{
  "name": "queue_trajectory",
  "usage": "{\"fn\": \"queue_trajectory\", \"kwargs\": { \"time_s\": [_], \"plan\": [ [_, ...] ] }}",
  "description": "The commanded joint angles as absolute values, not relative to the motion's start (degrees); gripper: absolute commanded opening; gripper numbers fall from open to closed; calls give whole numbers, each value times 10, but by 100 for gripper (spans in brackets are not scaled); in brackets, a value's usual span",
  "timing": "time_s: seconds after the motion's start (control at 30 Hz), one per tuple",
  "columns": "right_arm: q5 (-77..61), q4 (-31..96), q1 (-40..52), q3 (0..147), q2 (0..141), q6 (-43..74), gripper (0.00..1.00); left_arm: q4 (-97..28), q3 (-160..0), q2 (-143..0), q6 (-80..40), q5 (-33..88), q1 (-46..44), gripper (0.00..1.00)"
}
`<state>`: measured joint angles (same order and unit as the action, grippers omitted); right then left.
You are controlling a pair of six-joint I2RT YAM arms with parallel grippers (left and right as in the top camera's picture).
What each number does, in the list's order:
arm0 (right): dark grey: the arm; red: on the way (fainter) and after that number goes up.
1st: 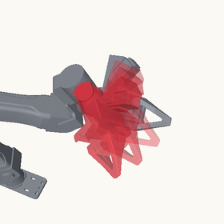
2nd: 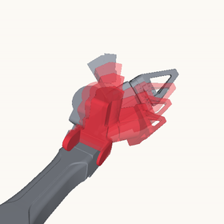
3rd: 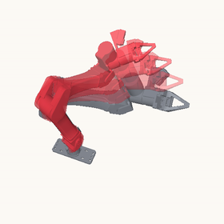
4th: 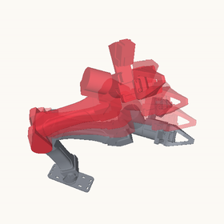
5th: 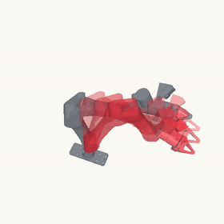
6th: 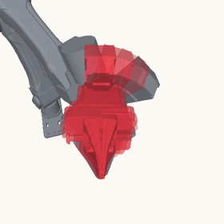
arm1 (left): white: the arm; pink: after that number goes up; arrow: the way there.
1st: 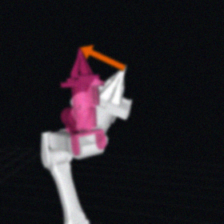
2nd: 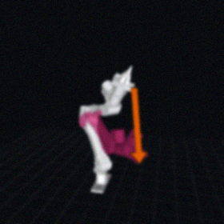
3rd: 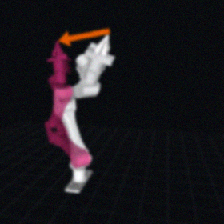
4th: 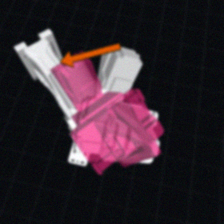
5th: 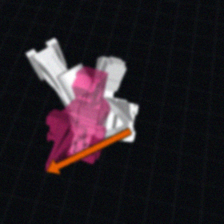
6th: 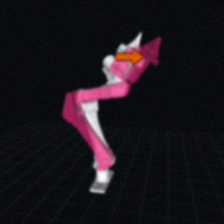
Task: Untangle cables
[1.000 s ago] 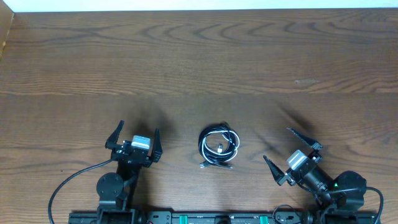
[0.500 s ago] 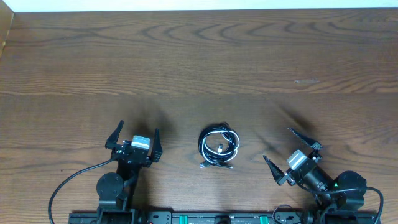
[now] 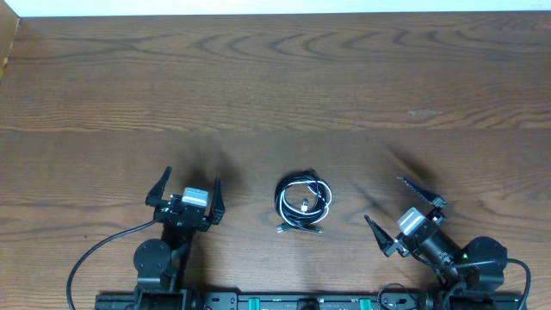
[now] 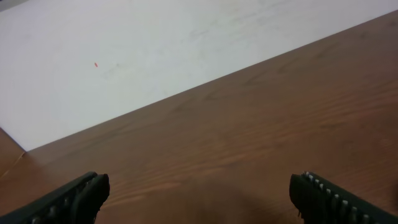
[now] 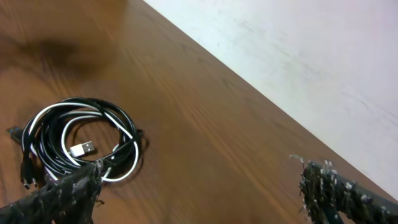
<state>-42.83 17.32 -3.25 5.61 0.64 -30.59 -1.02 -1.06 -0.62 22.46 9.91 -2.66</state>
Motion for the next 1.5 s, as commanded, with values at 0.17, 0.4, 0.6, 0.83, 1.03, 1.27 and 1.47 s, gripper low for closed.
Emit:
{"fn": "queue_trajectory", "kwargs": {
  "time_s": [0.17,0.4,0.6,0.83,1.03,1.27,1.47],
  "plan": [
    [-430,174,-30,54,3,-309,99,-32,-2,-2,217,98,-24,98],
    [-430,174,-30,54,3,-309,99,-32,-2,-2,217,98,-24,98],
    [-430,174,-30,54,3,-309,99,-32,-2,-2,217,98,-24,98],
    [-430,174,-26,54,3,-309,99,-32,-2,-2,217,98,-24,98],
    [-430,175,-25,54,3,-309,99,-32,-2,-2,217,98,-24,98],
    [-430,175,-25,54,3,-309,99,-32,-2,-2,217,98,-24,98],
    [-428,163,-25,54,3,-310,99,-32,-2,-2,217,98,-24,98]
  ]
}}
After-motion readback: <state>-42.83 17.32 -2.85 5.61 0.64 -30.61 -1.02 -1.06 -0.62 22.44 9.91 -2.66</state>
